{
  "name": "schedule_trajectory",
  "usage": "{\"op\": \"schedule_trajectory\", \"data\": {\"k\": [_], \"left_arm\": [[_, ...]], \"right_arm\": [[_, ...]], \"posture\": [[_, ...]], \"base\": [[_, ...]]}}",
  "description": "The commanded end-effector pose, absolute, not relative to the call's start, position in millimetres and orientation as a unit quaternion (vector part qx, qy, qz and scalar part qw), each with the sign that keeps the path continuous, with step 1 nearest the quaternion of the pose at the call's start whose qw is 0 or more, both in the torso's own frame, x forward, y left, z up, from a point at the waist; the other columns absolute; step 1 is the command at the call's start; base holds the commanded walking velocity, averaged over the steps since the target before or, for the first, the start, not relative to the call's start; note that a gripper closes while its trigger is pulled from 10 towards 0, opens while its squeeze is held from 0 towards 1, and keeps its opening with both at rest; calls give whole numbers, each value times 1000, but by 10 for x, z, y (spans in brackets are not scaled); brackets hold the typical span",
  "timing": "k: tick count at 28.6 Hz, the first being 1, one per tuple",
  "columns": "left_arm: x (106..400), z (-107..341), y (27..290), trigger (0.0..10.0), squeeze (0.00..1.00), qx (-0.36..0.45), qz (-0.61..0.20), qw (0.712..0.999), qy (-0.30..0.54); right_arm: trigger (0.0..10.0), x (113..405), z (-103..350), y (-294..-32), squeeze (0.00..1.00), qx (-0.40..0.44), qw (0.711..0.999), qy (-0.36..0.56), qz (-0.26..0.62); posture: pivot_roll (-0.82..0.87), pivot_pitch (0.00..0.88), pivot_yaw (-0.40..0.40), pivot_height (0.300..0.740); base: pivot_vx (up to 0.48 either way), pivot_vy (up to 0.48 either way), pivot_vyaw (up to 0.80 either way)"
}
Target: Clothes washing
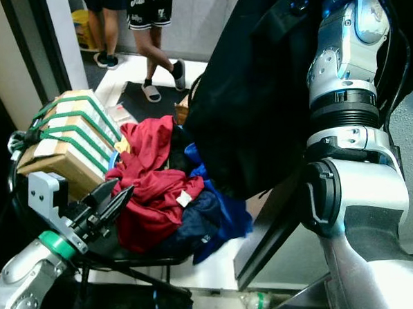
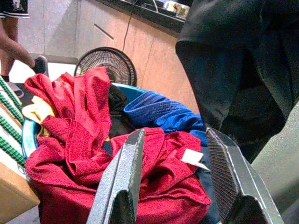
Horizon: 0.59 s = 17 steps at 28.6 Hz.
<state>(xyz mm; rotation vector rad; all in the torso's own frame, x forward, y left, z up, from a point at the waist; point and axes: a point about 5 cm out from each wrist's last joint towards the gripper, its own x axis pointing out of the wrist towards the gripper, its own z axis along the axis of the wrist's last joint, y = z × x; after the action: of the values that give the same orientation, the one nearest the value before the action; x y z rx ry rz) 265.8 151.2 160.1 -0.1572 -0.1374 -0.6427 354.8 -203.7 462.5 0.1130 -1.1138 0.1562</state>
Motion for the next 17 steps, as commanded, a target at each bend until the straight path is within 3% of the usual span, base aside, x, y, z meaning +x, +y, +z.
{"op": "schedule_trajectory", "data": {"k": [1,7,15,16,17], "left_arm": [[2654,1566,1478,10000,0,-72,-322,942,-59],[2647,1543,1478,10000,0,-62,-313,946,-53],[2712,1543,1545,10000,0,-40,-276,959,-44],[2733,1573,1554,10000,0,-38,-268,961,-50],[2745,1595,1559,10000,0,-38,-263,962,-54]], "right_arm": [[0,3567,4616,-2015,0,62,847,-521,86],[0,3773,4082,-1806,0,119,875,-449,139],[0,3850,3705,-1815,0,164,890,-411,111],[4431,3866,3581,-1779,0,167,897,-392,114],[4431,3872,3502,-1753,0,170,902,-380,117]], "posture": [[94,0,-58,740],[102,0,-62,740],[103,0,-56,740],[103,0,-56,740],[103,0,-56,740]], "base": [[0,0,0],[0,0,0],[0,0,0],[0,0,0],[0,0,0]]}}
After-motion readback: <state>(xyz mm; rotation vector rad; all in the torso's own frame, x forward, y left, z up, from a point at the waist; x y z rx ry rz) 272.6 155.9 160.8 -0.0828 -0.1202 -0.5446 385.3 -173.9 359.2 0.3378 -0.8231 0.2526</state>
